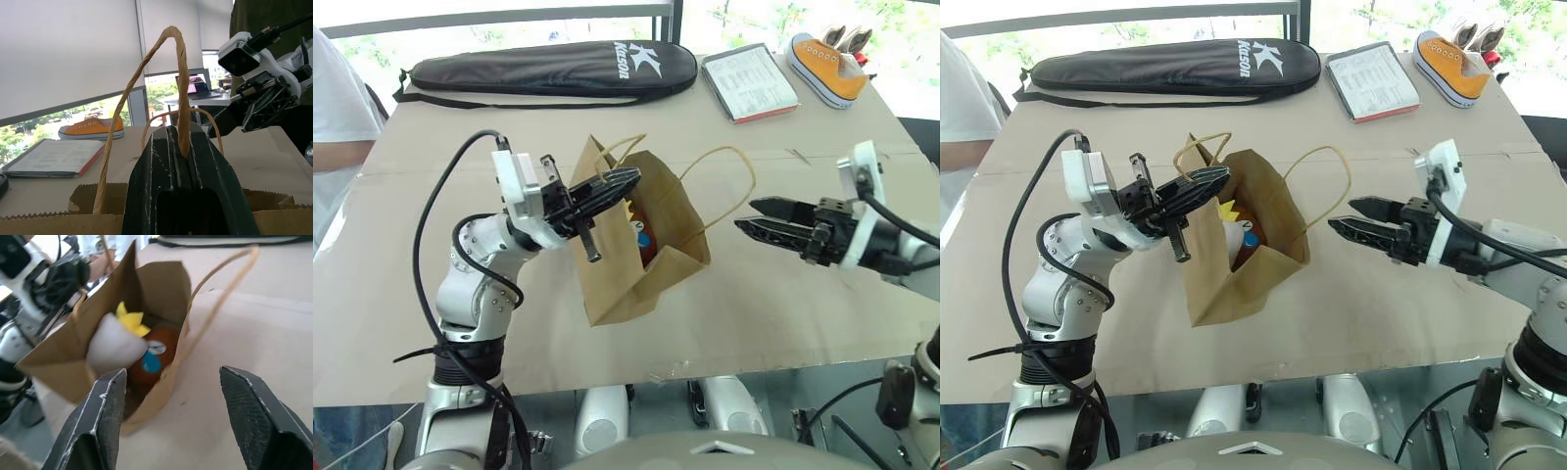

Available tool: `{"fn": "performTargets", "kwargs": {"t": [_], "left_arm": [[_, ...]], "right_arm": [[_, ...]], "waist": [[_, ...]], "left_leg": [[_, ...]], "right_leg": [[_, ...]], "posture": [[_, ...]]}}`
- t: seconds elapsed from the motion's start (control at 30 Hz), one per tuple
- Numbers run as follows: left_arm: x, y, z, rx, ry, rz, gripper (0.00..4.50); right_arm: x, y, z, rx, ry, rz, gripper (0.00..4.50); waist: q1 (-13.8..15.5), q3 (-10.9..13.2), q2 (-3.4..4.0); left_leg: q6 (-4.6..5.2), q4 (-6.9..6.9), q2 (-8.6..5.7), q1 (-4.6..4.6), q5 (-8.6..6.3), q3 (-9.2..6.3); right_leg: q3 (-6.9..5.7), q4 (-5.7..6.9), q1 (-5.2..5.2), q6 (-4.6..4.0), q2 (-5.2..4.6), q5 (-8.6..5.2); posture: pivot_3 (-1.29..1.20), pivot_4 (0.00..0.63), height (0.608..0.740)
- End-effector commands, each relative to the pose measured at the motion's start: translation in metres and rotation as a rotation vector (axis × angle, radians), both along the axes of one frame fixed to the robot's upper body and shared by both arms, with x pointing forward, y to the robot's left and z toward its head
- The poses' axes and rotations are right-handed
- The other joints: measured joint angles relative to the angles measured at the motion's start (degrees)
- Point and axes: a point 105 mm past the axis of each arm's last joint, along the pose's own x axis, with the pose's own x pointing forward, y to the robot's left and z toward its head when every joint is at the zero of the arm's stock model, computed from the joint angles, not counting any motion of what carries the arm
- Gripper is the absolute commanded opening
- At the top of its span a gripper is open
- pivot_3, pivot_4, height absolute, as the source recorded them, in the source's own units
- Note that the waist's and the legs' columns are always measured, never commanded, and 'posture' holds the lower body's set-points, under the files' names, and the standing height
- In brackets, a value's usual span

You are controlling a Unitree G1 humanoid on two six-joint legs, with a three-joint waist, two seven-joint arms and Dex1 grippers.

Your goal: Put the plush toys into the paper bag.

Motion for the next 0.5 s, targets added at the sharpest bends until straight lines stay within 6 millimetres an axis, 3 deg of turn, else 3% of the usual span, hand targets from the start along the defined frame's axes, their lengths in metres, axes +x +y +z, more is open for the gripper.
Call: {"fn": "performTargets", "kwargs": {"t": [0.03, 0.07, 0.2, 0.23, 0.33, 0.5], "left_arm": [[-0.002, -0.001, 0.01, -0.009, -0.049, -0.013, 0.0], [-0.001, -0.001, 0.01, -0.009, -0.049, -0.014, 0.0], [0.001, -0.004, 0.013, -0.019, -0.055, -0.025, 0.0], [0.001, -0.004, 0.014, -0.021, -0.055, -0.025, 0.0], [0.007, -0.002, 0.022, -0.057, -0.028, -0.031, 0.0], [0.023, 0.007, 0.046, -0.113, -0.051, -0.078, 0.0]], "right_arm": [[0.003, 0.012, 0.011, 0.033, -0.055, 0.017, 2.87], [0.006, 0.015, 0.012, 0.038, -0.057, 0.012, 2.87], [0.014, 0.016, 0.017, 0.052, -0.094, -0.031, 1.85], [0.013, 0.016, 0.02, 0.065, -0.106, -0.029, 1.04], [0.01, 0.015, 0.04, 0.118, -0.202, -0.032, 0.03], [-0.009, 0.024, 0.085, 0.239, -0.349, 0.039, 0.03]], "waist": [[0.1, 0.0, 0.0], [0.1, 0.0, 0.0], [0.2, 0.0, 0.0], [0.2, 0.0, 0.0], [0.2, 0.0, 0.0], [0.1, 0.0, 0.02]], "left_leg": [[0.0, 0.0, 0.0, -0.02, 0.0, -0.01], [0.0, -0.01, 0.0, -0.02, 0.0, -0.02], [0.0, -0.02, 0.0, -0.03, 0.0, -0.02], [0.0, -0.02, 0.0, -0.04, 0.0, -0.01], [0.0, -0.02, -0.01, -0.04, 0.0, -0.02], [0.0, -0.01, -0.01, -0.03, 0.0, -0.04]], "right_leg": [[0.0, 0.0, 0.0, 0.0, 0.0, 0.0], [-0.01, 0.0, 0.0, 0.0, 0.0, 0.0], [-0.01, -0.01, -0.02, 0.0, 0.0, 0.0], [-0.01, -0.02, -0.02, 0.0, 0.0, 0.0], [-0.02, -0.01, -0.02, 0.0, -0.01, 0.0], [-0.04, 0.0, -0.01, 0.01, 0.0, 0.0]], "posture": [[0.0, 0.15, 0.74], [0.0, 0.15, 0.74], [0.0, 0.15, 0.74], [0.0, 0.15, 0.74], [0.0, 0.15, 0.74], [0.0, 0.15, 0.74]]}}
